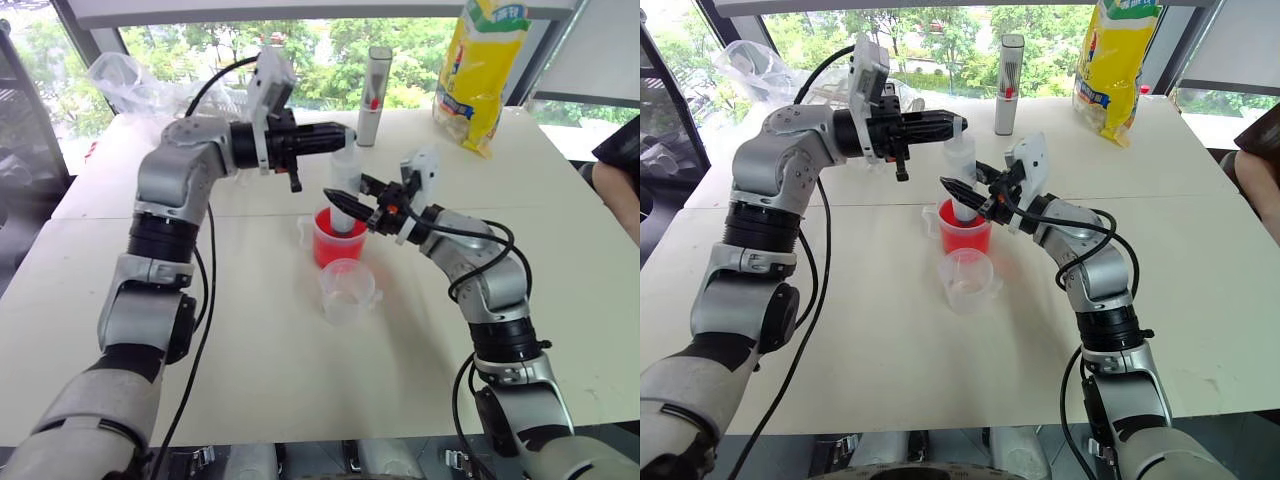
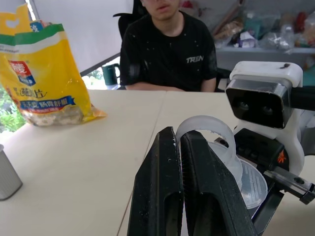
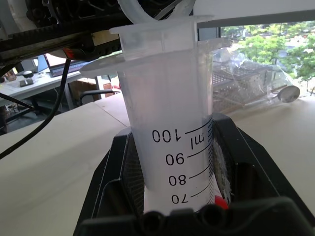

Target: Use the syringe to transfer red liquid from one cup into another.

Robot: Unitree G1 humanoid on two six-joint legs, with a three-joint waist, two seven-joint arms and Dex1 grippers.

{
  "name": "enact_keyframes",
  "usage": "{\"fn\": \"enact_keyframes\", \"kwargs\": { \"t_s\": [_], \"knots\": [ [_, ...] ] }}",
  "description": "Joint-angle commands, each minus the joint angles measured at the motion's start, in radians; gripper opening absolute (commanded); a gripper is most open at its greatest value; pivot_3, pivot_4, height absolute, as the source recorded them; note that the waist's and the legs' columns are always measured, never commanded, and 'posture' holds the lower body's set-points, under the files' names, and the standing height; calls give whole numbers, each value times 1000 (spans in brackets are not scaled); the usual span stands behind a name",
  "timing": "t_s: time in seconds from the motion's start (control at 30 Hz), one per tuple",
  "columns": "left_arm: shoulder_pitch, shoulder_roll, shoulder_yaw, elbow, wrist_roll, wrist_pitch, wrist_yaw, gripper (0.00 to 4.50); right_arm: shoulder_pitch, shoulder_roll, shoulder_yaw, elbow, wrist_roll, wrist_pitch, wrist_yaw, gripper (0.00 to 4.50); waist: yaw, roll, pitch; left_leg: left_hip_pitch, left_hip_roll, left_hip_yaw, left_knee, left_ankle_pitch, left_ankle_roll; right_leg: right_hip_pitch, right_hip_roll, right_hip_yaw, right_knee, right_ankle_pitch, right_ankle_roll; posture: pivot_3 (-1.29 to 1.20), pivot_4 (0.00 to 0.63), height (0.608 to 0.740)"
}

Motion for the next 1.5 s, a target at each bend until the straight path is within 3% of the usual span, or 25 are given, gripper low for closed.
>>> {"fn": "enact_keyframes", "kwargs": {
  "t_s": [0.03, 1.5],
  "knots": [
    [-73, 2, 55, -33, -47, 10, 16, 55, 5, 12, 20, -59, 19, -1, 12, 1493, 0, 0, 0, 0, 0, 0, 0, 0, 0, 0, 0, 0, 0, 0, 0, 0, 150, 740],
    [-128, 2, 94, -14, -60, -1, 47, 55, 32, 52, 54, 15, -12, -43, 24, 1493, -1, 0, 0, 0, 0, 0, 0, 0, 0, 0, 0, 0, 0, 0, 0, 0, 150, 740]
  ]
}}
